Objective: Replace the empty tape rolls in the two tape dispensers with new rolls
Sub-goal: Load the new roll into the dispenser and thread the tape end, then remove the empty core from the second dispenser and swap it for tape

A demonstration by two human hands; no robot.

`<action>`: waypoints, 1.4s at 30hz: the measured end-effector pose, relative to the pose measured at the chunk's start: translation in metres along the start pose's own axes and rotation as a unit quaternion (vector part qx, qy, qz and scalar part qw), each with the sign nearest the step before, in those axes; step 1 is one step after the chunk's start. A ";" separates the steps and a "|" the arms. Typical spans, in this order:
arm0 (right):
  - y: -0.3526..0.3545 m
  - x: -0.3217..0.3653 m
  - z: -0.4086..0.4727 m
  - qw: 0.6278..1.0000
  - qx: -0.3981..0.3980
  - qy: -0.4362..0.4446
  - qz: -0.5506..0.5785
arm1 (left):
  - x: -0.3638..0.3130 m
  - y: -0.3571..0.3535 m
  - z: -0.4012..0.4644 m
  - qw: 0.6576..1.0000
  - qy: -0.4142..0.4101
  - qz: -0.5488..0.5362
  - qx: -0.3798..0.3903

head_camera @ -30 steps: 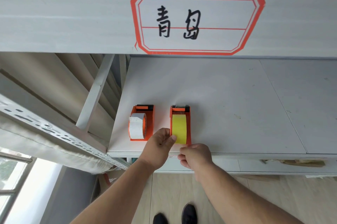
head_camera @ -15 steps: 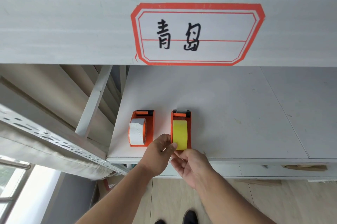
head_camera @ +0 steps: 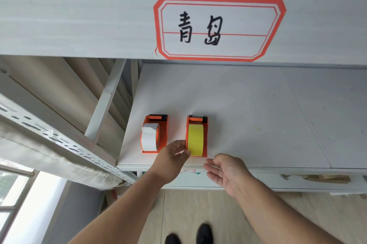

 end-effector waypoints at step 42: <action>-0.149 0.001 -0.061 0.899 0.075 0.229 -0.364 | 0.005 0.100 -0.022 0.963 0.196 -0.119 -0.144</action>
Point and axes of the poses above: each hand's wrist, its own z-axis towards the middle knuckle, its own y-axis out of the back of the hand, x = y × z, the point moved 2 cm from there along z, towards the middle knuckle, and after that the axes turned 1 degree about x, right-handed, at the moved point
